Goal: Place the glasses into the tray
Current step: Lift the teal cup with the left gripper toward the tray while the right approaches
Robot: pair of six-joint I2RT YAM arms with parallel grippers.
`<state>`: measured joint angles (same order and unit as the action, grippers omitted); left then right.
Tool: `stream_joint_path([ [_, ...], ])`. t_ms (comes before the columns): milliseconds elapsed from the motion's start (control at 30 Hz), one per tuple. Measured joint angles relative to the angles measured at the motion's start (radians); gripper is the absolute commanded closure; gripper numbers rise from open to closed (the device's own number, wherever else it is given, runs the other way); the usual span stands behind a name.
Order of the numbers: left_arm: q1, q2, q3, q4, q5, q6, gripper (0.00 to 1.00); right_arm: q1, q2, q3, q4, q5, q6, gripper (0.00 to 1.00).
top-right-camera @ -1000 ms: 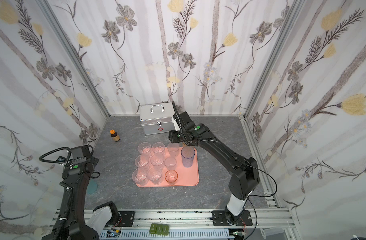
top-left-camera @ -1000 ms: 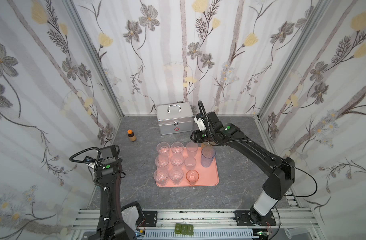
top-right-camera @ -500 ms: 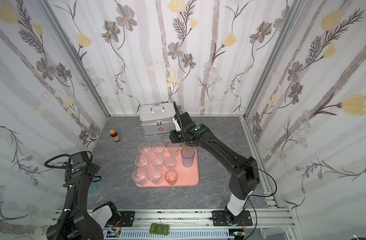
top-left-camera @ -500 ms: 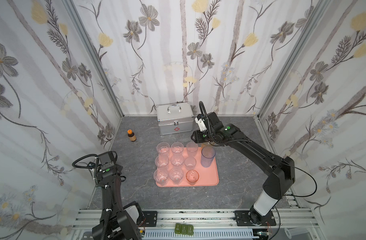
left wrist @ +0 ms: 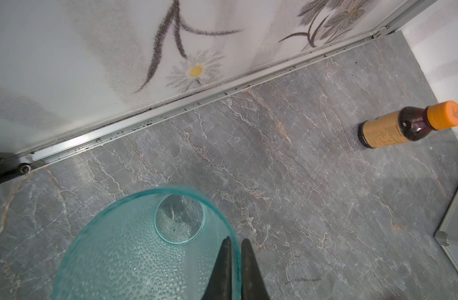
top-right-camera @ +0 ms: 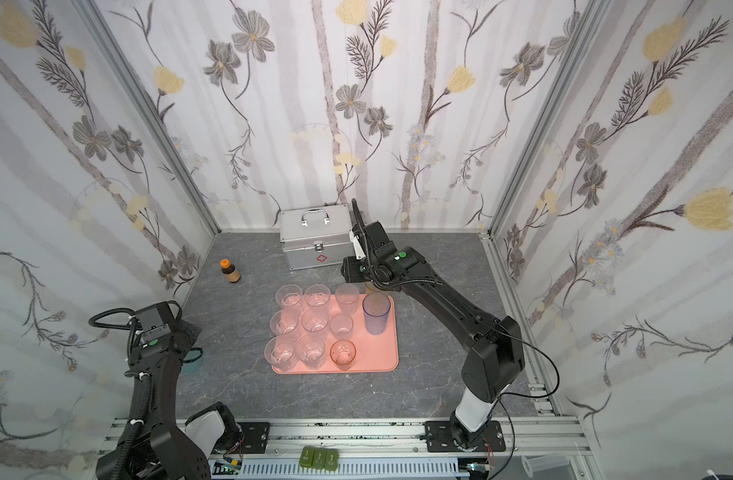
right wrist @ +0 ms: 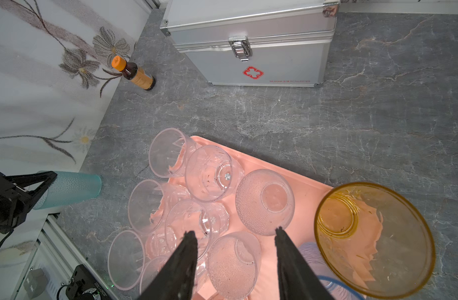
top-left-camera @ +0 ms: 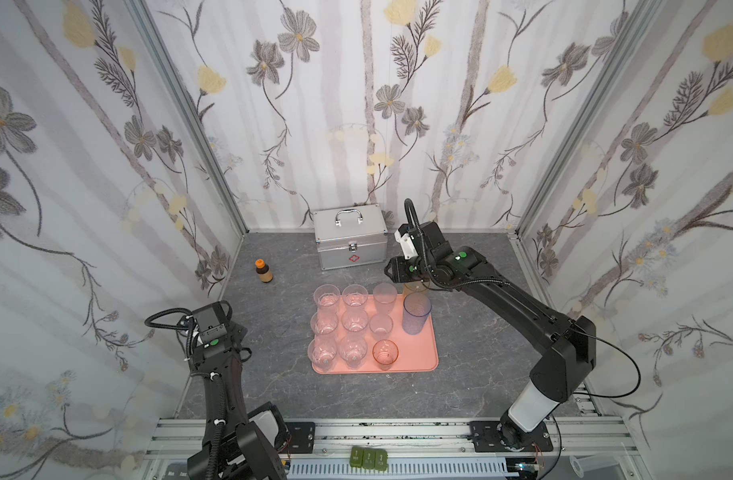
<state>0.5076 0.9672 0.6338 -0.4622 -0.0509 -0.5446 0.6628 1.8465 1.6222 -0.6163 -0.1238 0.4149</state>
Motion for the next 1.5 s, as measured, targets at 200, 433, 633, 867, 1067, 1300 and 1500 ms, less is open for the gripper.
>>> stream_joint_path([
  [200,-0.055,-0.010,0.014,0.002,0.032,-0.010,1.00,0.028,-0.008,0.000,0.011,-0.001,0.026,0.51],
  [433,-0.412,0.033,0.070,0.003,0.027,-0.074,1.00,0.105,0.078,0.097,0.025,-0.008,0.049,0.51],
  [633,-0.610,0.135,0.106,0.012,-0.036,-0.096,1.00,0.143,0.144,0.176,0.028,-0.011,0.067,0.51],
  [867,-0.716,0.252,0.163,0.032,-0.063,-0.073,0.98,0.201,0.232,0.247,0.008,-0.027,0.082,0.50],
  [1067,-0.723,0.257,0.192,0.023,-0.037,-0.057,0.80,0.214,0.274,0.277,-0.014,-0.031,0.093,0.50],
  [1300,-0.724,0.209,0.253,0.013,-0.002,-0.041,0.61,0.220,0.310,0.330,-0.016,-0.052,0.095,0.50],
  [1500,-0.724,0.161,0.340,-0.022,0.000,-0.010,0.60,0.230,0.351,0.384,-0.027,-0.054,0.101,0.49],
])
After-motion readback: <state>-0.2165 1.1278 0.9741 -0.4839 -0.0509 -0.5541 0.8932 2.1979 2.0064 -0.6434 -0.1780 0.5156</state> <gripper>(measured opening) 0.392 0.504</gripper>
